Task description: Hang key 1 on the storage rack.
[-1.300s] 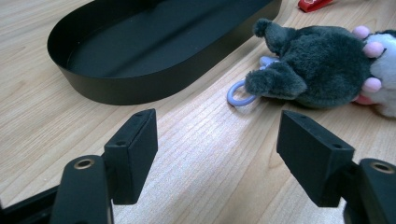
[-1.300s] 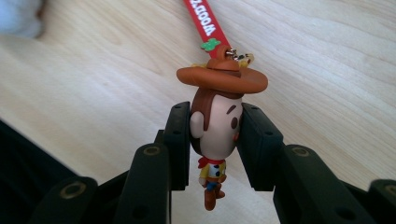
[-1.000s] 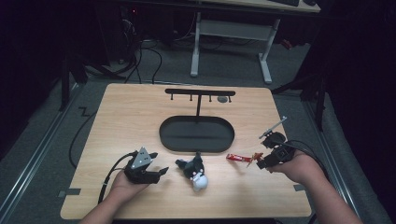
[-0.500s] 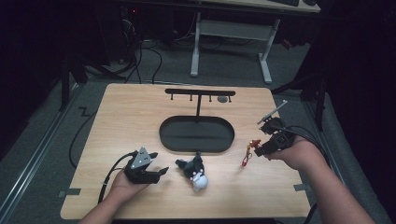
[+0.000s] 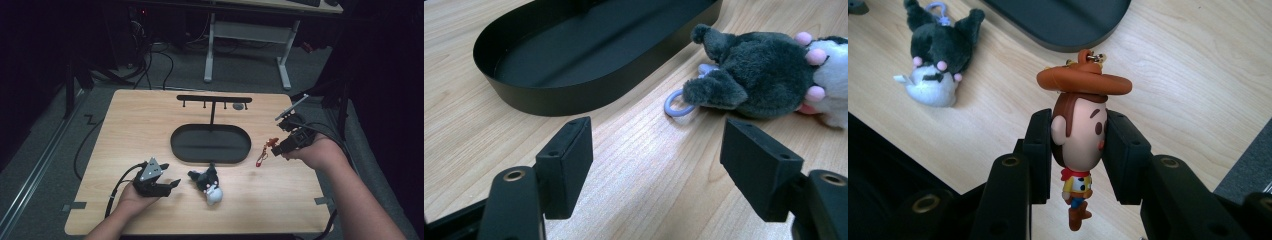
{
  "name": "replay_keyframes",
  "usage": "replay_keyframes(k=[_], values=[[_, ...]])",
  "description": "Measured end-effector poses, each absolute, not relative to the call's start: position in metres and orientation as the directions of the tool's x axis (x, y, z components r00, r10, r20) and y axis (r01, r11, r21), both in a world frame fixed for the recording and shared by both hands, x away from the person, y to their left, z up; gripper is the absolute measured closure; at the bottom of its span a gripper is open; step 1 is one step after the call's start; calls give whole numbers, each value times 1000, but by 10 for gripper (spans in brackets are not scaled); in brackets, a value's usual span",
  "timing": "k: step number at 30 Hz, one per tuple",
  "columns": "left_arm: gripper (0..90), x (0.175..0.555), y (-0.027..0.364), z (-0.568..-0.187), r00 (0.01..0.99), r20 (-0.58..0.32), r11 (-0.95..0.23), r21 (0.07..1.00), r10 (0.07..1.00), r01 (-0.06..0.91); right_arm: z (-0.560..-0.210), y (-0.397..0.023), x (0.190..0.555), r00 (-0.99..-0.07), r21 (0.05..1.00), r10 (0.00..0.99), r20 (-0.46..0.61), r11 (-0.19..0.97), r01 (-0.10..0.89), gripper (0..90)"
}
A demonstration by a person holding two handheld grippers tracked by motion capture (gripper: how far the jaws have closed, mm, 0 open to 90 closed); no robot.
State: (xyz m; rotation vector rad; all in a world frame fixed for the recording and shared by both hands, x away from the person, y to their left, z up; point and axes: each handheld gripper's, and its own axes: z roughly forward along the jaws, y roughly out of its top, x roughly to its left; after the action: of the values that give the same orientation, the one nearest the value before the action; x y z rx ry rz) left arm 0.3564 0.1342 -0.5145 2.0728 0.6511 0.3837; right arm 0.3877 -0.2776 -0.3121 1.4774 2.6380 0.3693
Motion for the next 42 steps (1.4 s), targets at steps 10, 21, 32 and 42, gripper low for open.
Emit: replay_keyframes(k=[10, 21, 32, 42], values=[[296, 356, 133, -515, 816, 23, -460, 834, 577, 303, -307, -277, 397, -508, 261, 861, 29, 484, 835, 668], [296, 356, 135, -515, 816, 21, -462, 832, 578, 306, -299, -273, 416, -497, 265, 867, 30, 472, 841, 667], [297, 356, 136, -515, 813, 16, -456, 835, 582, 309, -296, -266, 442, -477, 264, 878, 27, 454, 851, 668], [297, 356, 137, -515, 815, 15, -454, 836, 579, 308, -286, -254, 463, -480, 276, 877, -1, 461, 843, 669]])
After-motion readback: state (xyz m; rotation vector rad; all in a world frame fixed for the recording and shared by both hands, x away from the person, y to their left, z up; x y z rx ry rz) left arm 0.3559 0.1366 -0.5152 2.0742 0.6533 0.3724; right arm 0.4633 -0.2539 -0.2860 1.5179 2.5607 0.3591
